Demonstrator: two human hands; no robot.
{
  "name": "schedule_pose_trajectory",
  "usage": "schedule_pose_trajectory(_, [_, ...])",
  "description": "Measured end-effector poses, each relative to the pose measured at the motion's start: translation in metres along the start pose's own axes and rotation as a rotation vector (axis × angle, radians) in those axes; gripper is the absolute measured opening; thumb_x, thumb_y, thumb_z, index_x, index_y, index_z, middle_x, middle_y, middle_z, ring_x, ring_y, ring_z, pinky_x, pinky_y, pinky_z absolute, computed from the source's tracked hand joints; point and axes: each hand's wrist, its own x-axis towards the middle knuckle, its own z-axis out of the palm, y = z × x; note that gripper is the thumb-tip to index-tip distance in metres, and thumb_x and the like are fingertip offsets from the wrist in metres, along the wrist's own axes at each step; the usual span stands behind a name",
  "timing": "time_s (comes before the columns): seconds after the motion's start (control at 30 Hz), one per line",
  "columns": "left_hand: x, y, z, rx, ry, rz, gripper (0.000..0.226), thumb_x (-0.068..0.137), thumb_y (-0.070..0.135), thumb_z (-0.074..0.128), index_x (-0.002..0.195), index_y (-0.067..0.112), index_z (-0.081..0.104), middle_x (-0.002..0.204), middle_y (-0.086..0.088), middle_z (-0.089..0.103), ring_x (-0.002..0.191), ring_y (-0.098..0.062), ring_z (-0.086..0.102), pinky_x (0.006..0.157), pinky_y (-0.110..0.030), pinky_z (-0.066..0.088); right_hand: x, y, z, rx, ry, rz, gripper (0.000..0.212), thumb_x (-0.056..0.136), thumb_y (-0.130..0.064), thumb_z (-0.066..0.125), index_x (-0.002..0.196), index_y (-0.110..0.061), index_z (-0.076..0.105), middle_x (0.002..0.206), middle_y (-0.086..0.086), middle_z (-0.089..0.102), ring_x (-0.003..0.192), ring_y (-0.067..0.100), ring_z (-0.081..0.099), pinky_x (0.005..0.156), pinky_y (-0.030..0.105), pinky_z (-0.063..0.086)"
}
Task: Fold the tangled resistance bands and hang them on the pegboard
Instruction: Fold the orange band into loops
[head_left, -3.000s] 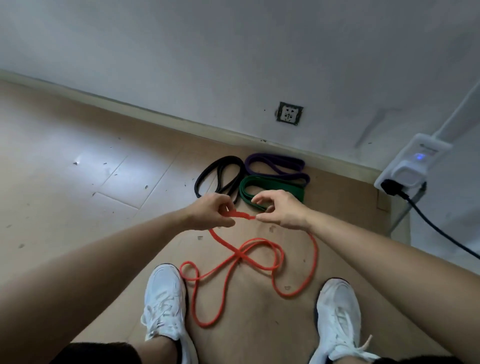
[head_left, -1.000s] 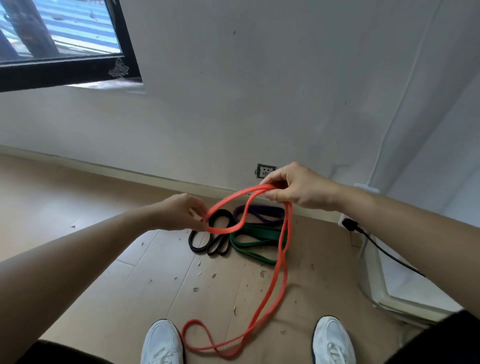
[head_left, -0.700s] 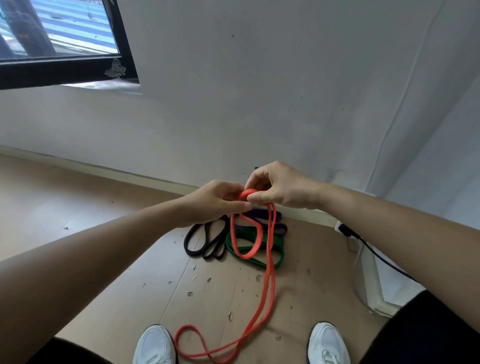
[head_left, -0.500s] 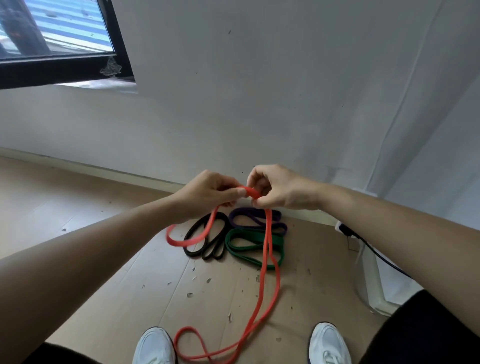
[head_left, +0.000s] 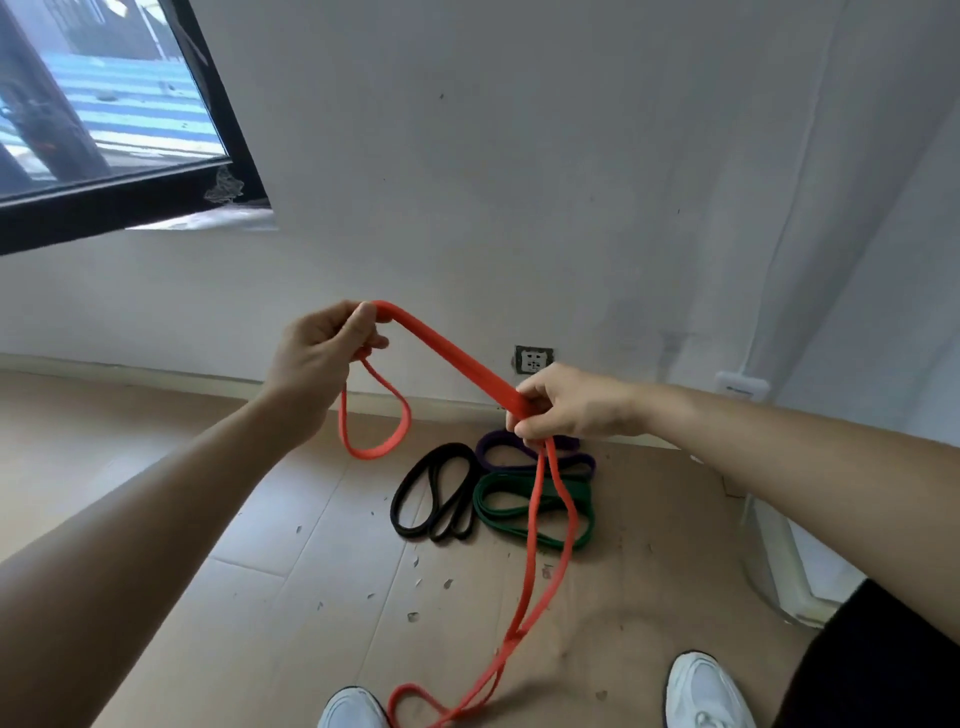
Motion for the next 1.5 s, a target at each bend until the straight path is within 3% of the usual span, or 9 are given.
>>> schedule_pose_trajectory(0.1, [-0.002, -0.007, -0.017, 0.034, -0.011, -0.066, 0.022, 0.104, 0.026, 0.052, 0.1, 0.018, 0.073, 0.081, 0.001, 0.069, 0.098, -0.029, 0.07, 0.099, -0.043, 0.051, -0.005, -0.002, -0.006, 0.07, 0.044, -0.004, 0.013, 0.093, -0.009, 0.068, 0.101, 0.002, 0.067, 0.085, 0.018, 0.071, 0.078, 0.03, 0.072, 0.076, 0.037, 0.062])
schedule_pose_trajectory(0.33, [-0.015, -0.036, -0.049, 0.401, -0.423, -0.2, 0.017, 0.098, 0.02, 0.059, 0.102, 0.012, 0.074, 0.094, -0.012, 0.072, 0.092, -0.023, 0.072, 0.097, -0.046, 0.056, -0.021, -0.021, -0.028, 0.072, 0.279, -0.115, 0.012, 0.1, -0.015, 0.062, 0.105, -0.012, 0.073, 0.079, 0.009, 0.067, 0.066, 0.011, 0.06, 0.067, 0.025, 0.055])
schedule_pose_trajectory(0.57, [-0.022, -0.032, -0.025, 0.54, -0.719, -0.236, 0.033, 0.074, 0.043, 0.078, 0.087, 0.013, 0.075, 0.089, -0.009, 0.075, 0.089, -0.024, 0.073, 0.091, -0.041, 0.059, -0.026, -0.052, -0.029, 0.051, 0.301, -0.22, 0.013, 0.101, -0.019, 0.059, 0.103, -0.011, 0.07, 0.096, 0.026, 0.066, 0.069, 0.015, 0.063, 0.068, 0.026, 0.058])
schedule_pose_trajectory(0.67, [-0.022, -0.028, -0.013, 0.459, -0.735, -0.213, 0.02, 0.086, 0.029, 0.077, 0.09, 0.01, 0.075, 0.092, -0.014, 0.073, 0.094, -0.033, 0.07, 0.096, -0.049, 0.056, -0.026, -0.06, -0.025, 0.061, 0.273, -0.244, 0.014, 0.101, -0.017, 0.06, 0.105, -0.008, 0.07, 0.089, 0.021, 0.067, 0.069, 0.015, 0.065, 0.07, 0.029, 0.06])
schedule_pose_trajectory(0.83, [-0.021, 0.002, 0.011, 0.14, -0.693, -0.188, 0.03, 0.089, 0.03, 0.075, 0.103, 0.004, 0.072, 0.101, -0.022, 0.071, 0.102, -0.037, 0.068, 0.1, -0.044, 0.054, -0.021, -0.064, -0.017, -0.036, 0.257, -0.227, 0.013, 0.099, -0.015, 0.064, 0.105, -0.008, 0.073, 0.078, 0.001, 0.07, 0.065, 0.007, 0.066, 0.064, 0.023, 0.056])
schedule_pose_trajectory(0.93, [-0.024, 0.017, 0.029, 0.014, -0.603, -0.173, 0.033, 0.088, 0.035, 0.068, 0.102, 0.005, 0.068, 0.09, -0.013, 0.066, 0.09, -0.028, 0.069, 0.095, -0.043, 0.055, -0.02, -0.064, -0.014, -0.063, 0.246, -0.215, 0.011, 0.098, -0.016, 0.065, 0.104, -0.011, 0.073, 0.079, 0.0, 0.071, 0.067, 0.01, 0.069, 0.063, 0.021, 0.055])
schedule_pose_trajectory(1.1, [-0.025, 0.02, 0.046, 0.085, -0.484, -0.047, 0.022, 0.097, 0.03, 0.061, 0.098, 0.011, 0.071, 0.073, 0.003, 0.054, 0.066, -0.01, 0.053, 0.074, -0.035, 0.054, -0.019, -0.065, -0.013, -0.044, 0.212, -0.187, 0.009, 0.093, -0.016, 0.072, 0.102, -0.012, 0.073, 0.082, 0.0, 0.075, 0.074, 0.01, 0.072, 0.068, 0.022, 0.058])
schedule_pose_trajectory(1.3, [-0.016, 0.027, 0.038, 0.09, -0.282, 0.073, 0.018, 0.098, 0.025, 0.057, 0.101, 0.018, 0.073, 0.071, 0.014, 0.064, 0.066, -0.001, 0.055, 0.07, -0.023, 0.052, -0.015, -0.05, -0.021, 0.033, 0.092, -0.087, 0.012, 0.093, -0.015, 0.071, 0.102, -0.007, 0.073, 0.09, 0.004, 0.078, 0.087, 0.014, 0.075, 0.088, 0.031, 0.06])
schedule_pose_trajectory(1.5, [-0.012, 0.028, 0.014, -0.035, -0.131, 0.026, 0.016, 0.099, 0.017, 0.056, 0.102, 0.016, 0.072, 0.078, 0.0, 0.073, 0.069, -0.015, 0.068, 0.069, -0.025, 0.061, -0.012, -0.037, -0.028, -0.107, 0.139, -0.054, 0.006, 0.092, -0.016, 0.072, 0.098, -0.017, 0.074, 0.095, -0.002, 0.072, 0.09, 0.013, 0.07, 0.086, 0.027, 0.056])
